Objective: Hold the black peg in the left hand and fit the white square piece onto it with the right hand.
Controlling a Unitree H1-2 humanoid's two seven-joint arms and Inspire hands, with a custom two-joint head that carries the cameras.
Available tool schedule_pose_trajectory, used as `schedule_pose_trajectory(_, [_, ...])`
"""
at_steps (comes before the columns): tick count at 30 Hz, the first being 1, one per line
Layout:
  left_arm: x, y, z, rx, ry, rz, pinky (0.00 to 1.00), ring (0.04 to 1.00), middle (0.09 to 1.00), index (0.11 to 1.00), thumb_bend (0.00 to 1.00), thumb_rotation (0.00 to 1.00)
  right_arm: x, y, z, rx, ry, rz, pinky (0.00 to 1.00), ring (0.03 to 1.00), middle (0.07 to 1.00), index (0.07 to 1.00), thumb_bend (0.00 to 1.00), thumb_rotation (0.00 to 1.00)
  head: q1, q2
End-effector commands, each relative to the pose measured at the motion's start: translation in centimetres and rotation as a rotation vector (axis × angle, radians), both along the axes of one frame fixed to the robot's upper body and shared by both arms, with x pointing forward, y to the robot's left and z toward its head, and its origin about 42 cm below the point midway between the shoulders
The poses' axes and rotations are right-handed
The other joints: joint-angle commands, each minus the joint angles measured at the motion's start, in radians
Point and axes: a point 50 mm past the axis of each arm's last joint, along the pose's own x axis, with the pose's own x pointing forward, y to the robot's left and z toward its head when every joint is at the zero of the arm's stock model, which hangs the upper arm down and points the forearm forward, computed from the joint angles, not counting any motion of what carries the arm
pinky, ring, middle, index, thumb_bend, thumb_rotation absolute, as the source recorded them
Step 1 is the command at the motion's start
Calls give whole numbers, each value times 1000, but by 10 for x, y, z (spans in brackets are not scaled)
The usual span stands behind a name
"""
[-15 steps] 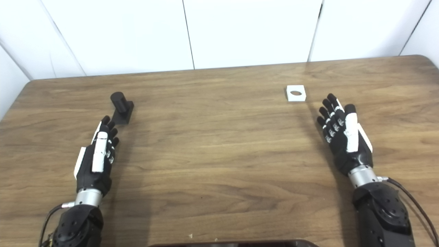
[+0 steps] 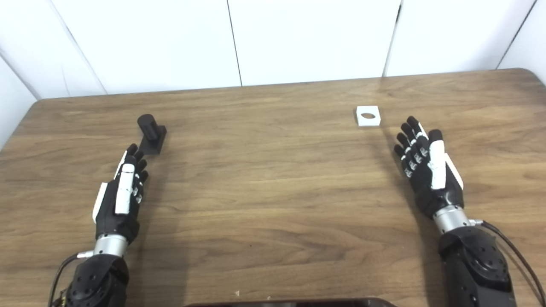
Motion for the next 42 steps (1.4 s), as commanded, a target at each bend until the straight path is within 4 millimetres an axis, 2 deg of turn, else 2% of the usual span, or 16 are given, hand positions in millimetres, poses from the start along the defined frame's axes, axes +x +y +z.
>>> schedule_pose_trajectory(1, [7, -1, 20, 32, -73, 0, 1000, 1000, 1000, 1000, 459, 880, -4, 2, -9, 19, 26, 14, 1000, 1000, 1000, 1000, 602, 1000, 2, -1])
schedule_pose_trajectory(6, [8, -1, 26, 106, -87, 11, 1000, 1000, 1000, 1000, 456, 869, -5, 1, -11, 19, 28, 23, 1000, 1000, 1000, 1000, 598, 1000, 7, -4])
schedule_pose_trajectory(12, [10, 0, 38, 283, -84, 60, 1000, 1000, 1000, 990, 435, 810, -5, 1, -14, 18, 30, 23, 1000, 1000, 1000, 1000, 615, 997, 17, -8])
schedule_pose_trajectory(14, [11, 0, 42, 363, -85, 83, 890, 940, 985, 971, 426, 776, -5, 1, -15, 18, 33, 22, 1000, 1000, 1000, 1000, 626, 992, 18, -12])
schedule_pose_trajectory(17, [14, -1, 47, 444, -87, 98, 888, 942, 978, 971, 412, 727, -5, 1, -16, 15, 33, 20, 1000, 1000, 1000, 1000, 623, 996, 21, -18])
schedule_pose_trajectory(18, [15, -1, 48, 452, -88, 101, 916, 957, 982, 973, 417, 699, -5, 1, -16, 15, 31, 21, 1000, 1000, 1000, 1000, 620, 999, 21, -18])
schedule_pose_trajectory(23, [20, 0, 54, 551, -74, 128, 966, 990, 995, 981, 483, 654, -6, 0, -19, 17, 33, 26, 1000, 1000, 1000, 1000, 620, 1000, 26, -27])
schedule_pose_trajectory(25, [21, 0, 56, 594, -58, 147, 980, 998, 999, 980, 517, 605, -6, 0, -20, 19, 34, 23, 1000, 1000, 1000, 1000, 624, 991, 27, -28])
schedule_pose_trajectory(32, [31, 1, 58, 741, -11, 237, 975, 1000, 1000, 928, 647, 453, -6, 1, -22, 42, 45, 19, 1000, 1000, 1000, 1000, 619, 982, 27, -32])
schedule_pose_trajectory(36, [38, 1, 56, 827, 23, 294, 947, 1000, 998, 898, 726, 408, -7, 1, -22, 44, 42, 31, 1000, 1000, 1000, 1000, 632, 977, 32, -36])
schedule_pose_trajectory(42, [50, 1, 55, 962, 25, 365, 999, 1000, 983, 862, 806, 333, -7, 1, -23, 59, 48, 24, 1000, 1000, 1000, 1000, 623, 961, 35, -40])
